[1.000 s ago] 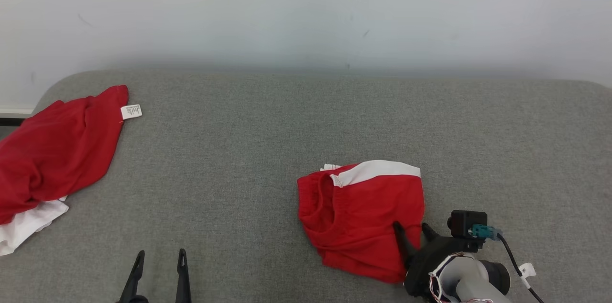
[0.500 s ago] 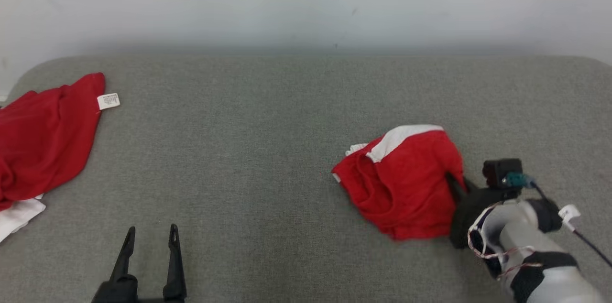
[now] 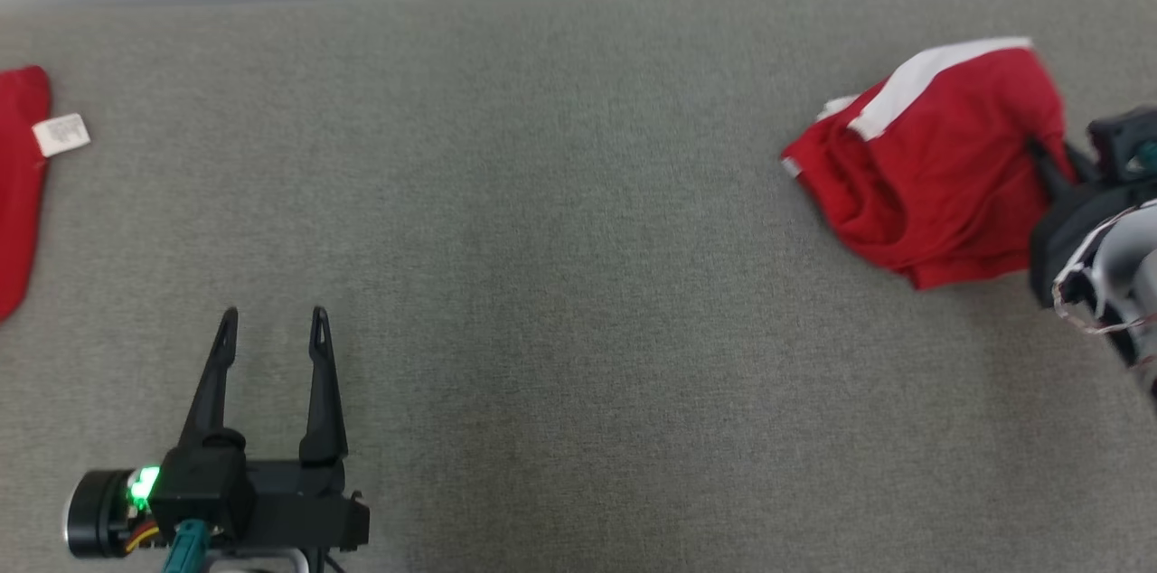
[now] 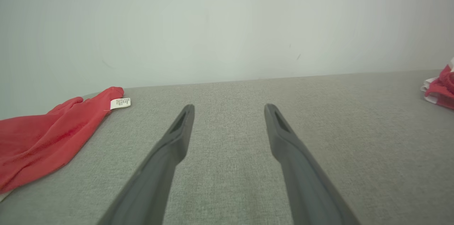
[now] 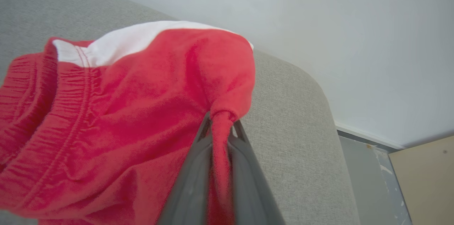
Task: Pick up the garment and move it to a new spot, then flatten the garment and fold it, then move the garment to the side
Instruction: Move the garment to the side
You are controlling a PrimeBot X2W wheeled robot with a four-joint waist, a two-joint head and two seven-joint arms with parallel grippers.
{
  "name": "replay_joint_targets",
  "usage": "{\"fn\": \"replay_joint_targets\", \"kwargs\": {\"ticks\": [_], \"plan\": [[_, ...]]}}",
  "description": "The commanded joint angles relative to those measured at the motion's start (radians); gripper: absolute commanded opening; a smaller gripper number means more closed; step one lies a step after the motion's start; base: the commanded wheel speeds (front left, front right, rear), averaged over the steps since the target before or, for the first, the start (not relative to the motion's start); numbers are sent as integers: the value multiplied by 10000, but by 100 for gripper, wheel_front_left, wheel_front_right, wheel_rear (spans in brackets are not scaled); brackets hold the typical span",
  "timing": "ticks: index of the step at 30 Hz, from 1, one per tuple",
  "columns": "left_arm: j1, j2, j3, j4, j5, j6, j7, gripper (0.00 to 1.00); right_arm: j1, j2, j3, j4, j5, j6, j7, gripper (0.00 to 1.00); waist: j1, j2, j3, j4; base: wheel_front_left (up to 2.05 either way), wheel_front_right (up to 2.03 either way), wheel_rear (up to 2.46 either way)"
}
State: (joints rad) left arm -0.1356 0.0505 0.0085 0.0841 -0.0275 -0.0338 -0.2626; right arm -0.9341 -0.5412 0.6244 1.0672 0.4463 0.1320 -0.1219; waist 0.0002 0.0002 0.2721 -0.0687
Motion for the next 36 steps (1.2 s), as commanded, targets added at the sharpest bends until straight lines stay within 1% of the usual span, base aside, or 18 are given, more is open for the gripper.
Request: {"fn": "replay_joint_targets", "kwargs": {"ticks": [1, 5, 6, 7, 8, 13, 21, 29, 31, 32, 36], "plan": [[-221, 19, -39, -198, 154, 36, -27, 100, -318, -296, 149, 19, -88, -20, 78, 0, -2, -2, 634, -265, 0, 0, 0], [-489, 60, -150, -566, 252, 17, -27, 100, -904, -942, 441, 3, -110, -20, 125, 0, -2, -2, 1015, -248, 0, 0, 0], [-489, 60, -150, -566, 252, 17, -27, 100, -904, -942, 441, 3, -110, -20, 125, 0, -2, -2, 1015, -248, 0, 0, 0], [-604, 99, -193, -732, 292, 27, -27, 100, -1162, -1215, 618, -14, -172, -20, 159, 0, -2, -2, 1171, -235, 0, 0, 0], [-604, 99, -193, -732, 292, 27, -27, 100, -1162, -1215, 618, -14, -172, -20, 159, 0, -2, -2, 1171, -235, 0, 0, 0], [-750, 142, -342, -1197, 443, 118, -27, 100, -1819, -1809, 1003, -60, -255, -20, 270, 0, -2, -2, 1477, -251, 0, 0, 0], [-820, 309, -527, -1608, 456, 223, -26, 100, -2461, -2292, 1398, 206, -68, -20, 510, 0, -2, -2, 1746, -244, 0, 0, 0], [-819, 405, -532, -1724, 352, 339, -26, 100, -2444, -2343, 1453, 676, 172, -20, 355, 0, -2, -2, 1832, -197, 0, 0, 0], [-803, 424, -521, -1706, 328, 372, -26, 100, -2461, -2292, 1484, 758, 186, -20, 298, 42, -2, -2, 1818, -197, 0, 0, 0], [-790, 434, -505, -1690, 308, 401, -26, 100, -2474, -2252, 1479, 828, 183, -20, 253, 100, -2, -2, 1799, -205, 0, 0, 0], [-637, 423, -464, -1538, 209, 436, -27, 100, -2570, -2124, 1417, 1070, 160, -20, 56, 100, -2, -2, 1580, -236, 0, 0, 0]]}}
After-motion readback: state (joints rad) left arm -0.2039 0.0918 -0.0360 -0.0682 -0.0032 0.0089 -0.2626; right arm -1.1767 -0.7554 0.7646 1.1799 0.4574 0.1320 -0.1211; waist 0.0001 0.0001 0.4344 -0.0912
